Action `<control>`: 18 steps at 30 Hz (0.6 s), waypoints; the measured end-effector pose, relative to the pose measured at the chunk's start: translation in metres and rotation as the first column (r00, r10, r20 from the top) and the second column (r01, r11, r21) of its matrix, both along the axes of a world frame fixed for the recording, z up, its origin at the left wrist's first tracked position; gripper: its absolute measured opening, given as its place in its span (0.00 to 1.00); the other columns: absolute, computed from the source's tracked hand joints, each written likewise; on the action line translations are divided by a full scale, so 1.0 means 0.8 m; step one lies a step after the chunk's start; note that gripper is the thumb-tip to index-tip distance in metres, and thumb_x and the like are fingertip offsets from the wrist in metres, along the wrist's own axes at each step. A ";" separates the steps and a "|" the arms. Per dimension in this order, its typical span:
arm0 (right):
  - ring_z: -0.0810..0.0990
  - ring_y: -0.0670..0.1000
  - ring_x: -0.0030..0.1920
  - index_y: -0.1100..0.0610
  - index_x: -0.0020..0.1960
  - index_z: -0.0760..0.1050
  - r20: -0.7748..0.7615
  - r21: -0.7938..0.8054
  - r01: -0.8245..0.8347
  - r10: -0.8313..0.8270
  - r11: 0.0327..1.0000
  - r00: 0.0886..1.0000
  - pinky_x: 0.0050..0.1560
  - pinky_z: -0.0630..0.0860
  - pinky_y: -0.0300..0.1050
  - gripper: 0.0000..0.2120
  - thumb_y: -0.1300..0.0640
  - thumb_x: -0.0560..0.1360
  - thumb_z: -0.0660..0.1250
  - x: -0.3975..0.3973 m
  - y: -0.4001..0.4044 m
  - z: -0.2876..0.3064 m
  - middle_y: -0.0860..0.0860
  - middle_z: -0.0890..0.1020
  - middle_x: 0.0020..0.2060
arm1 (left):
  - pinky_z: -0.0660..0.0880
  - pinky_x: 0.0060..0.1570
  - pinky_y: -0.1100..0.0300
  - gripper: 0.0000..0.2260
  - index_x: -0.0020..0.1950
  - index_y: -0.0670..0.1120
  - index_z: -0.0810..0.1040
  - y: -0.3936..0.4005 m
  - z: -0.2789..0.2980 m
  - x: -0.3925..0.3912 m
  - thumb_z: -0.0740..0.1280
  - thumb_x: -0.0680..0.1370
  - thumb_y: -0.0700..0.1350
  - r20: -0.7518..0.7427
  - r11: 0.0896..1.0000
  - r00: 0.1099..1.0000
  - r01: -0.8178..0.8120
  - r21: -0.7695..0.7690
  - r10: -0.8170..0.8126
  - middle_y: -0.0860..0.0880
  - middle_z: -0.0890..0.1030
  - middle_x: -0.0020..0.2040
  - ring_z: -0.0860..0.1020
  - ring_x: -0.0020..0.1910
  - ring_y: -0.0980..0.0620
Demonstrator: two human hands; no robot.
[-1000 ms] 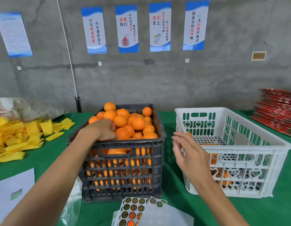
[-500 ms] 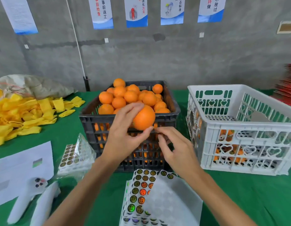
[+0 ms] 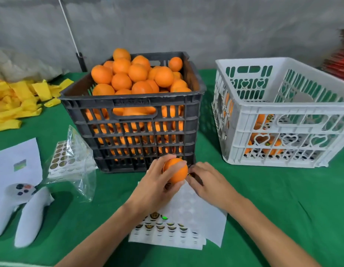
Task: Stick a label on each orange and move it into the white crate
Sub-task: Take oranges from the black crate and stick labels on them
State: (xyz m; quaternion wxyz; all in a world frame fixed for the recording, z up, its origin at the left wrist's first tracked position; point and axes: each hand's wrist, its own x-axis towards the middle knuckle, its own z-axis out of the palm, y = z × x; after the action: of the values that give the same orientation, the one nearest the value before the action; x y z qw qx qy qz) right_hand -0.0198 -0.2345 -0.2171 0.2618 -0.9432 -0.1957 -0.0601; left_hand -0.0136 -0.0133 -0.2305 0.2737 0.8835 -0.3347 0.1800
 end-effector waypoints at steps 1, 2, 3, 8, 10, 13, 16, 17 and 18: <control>0.72 0.52 0.53 0.58 0.61 0.79 -0.015 -0.003 0.015 -0.015 1.000 1.000 0.56 0.72 0.48 0.15 0.48 0.83 0.63 -0.001 0.002 -0.005 0.50 0.78 0.50 | 0.81 0.55 0.48 0.22 0.76 0.61 0.65 0.000 -0.002 0.000 0.63 0.83 0.60 -0.009 1.000 1.000 -0.003 -0.003 0.003 0.52 0.64 0.76 0.69 0.70 0.48; 0.72 0.51 0.52 0.58 0.61 0.79 -0.024 0.011 0.029 -0.029 1.000 0.999 0.56 0.72 0.48 0.18 0.45 0.83 0.64 -0.002 0.004 -0.007 0.50 0.77 0.49 | 0.81 0.54 0.49 0.22 0.76 0.61 0.65 0.001 -0.003 0.001 0.63 0.83 0.60 -0.022 1.000 1.000 -0.003 -0.010 0.003 0.53 0.64 0.76 0.69 0.69 0.49; 0.71 0.50 0.50 0.57 0.61 0.80 -0.030 0.022 0.039 -0.038 0.999 0.999 0.54 0.72 0.48 0.20 0.42 0.82 0.63 -0.004 0.006 -0.009 0.49 0.76 0.47 | 0.81 0.54 0.49 0.23 0.77 0.61 0.65 0.003 -0.003 0.001 0.64 0.83 0.61 -0.040 1.000 0.999 -0.005 -0.018 0.004 0.53 0.64 0.75 0.70 0.69 0.50; 0.68 0.47 0.48 0.52 0.64 0.81 -0.040 -0.045 0.018 -0.019 0.999 0.999 0.51 0.70 0.43 0.29 0.32 0.78 0.60 -0.003 0.010 -0.006 0.44 0.70 0.44 | 0.78 0.58 0.56 0.29 0.79 0.61 0.59 0.005 -0.005 -0.002 0.64 0.81 0.63 -0.177 0.994 0.983 -0.066 -0.088 0.049 0.62 0.62 0.73 0.70 0.66 0.57; 0.68 0.46 0.48 0.51 0.64 0.82 -0.039 -0.048 0.020 -0.022 0.999 0.999 0.50 0.70 0.43 0.27 0.33 0.78 0.62 0.001 0.012 -0.005 0.43 0.68 0.43 | 0.78 0.58 0.57 0.30 0.79 0.61 0.57 0.004 -0.007 -0.001 0.65 0.80 0.63 -0.217 0.988 0.973 -0.100 -0.114 0.074 0.64 0.62 0.71 0.71 0.65 0.58; 0.70 0.47 0.48 0.51 0.60 0.84 -0.075 0.058 0.083 -0.078 0.995 0.994 0.46 0.70 0.43 0.22 0.36 0.77 0.68 0.008 0.016 -0.006 0.45 0.72 0.43 | 0.78 0.57 0.56 0.30 0.78 0.60 0.58 0.005 -0.008 0.000 0.68 0.79 0.61 -0.248 0.980 0.963 -0.145 -0.133 0.109 0.62 0.62 0.70 0.71 0.64 0.56; 0.73 0.46 0.46 0.49 0.51 0.86 -0.123 0.128 0.167 -0.152 0.978 0.981 0.40 0.69 0.43 0.13 0.41 0.78 0.70 0.013 0.025 -0.005 0.46 0.75 0.42 | 0.78 0.55 0.57 0.31 0.75 0.59 0.60 0.003 -0.007 -0.001 0.69 0.76 0.59 -0.249 0.974 0.958 -0.178 -0.137 0.140 0.63 0.63 0.67 0.71 0.63 0.55; 0.74 0.47 0.45 0.48 0.48 0.86 -0.133 0.137 0.190 -0.172 0.972 0.976 0.40 0.70 0.45 0.11 0.42 0.78 0.70 0.014 0.027 -0.005 0.47 0.76 0.42 | 0.78 0.54 0.58 0.31 0.74 0.58 0.61 0.002 -0.007 -0.001 0.70 0.75 0.58 -0.250 0.974 0.957 -0.184 -0.134 0.146 0.62 0.63 0.66 0.71 0.62 0.55; 0.76 0.48 0.45 0.47 0.44 0.85 -0.153 0.161 0.218 -0.194 0.963 0.969 0.41 0.73 0.47 0.10 0.44 0.78 0.71 0.014 0.029 -0.006 0.47 0.77 0.42 | 0.78 0.53 0.58 0.31 0.73 0.56 0.62 0.001 -0.007 -0.001 0.70 0.74 0.57 -0.246 0.975 0.958 -0.184 -0.128 0.149 0.61 0.64 0.65 0.71 0.61 0.55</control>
State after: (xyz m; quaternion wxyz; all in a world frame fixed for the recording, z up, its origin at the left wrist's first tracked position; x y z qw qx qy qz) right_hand -0.0083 -0.2114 -0.2216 0.3491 -0.9334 -0.0721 -0.0398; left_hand -0.0147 -0.0125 -0.2365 0.3606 0.9007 -0.2099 0.1213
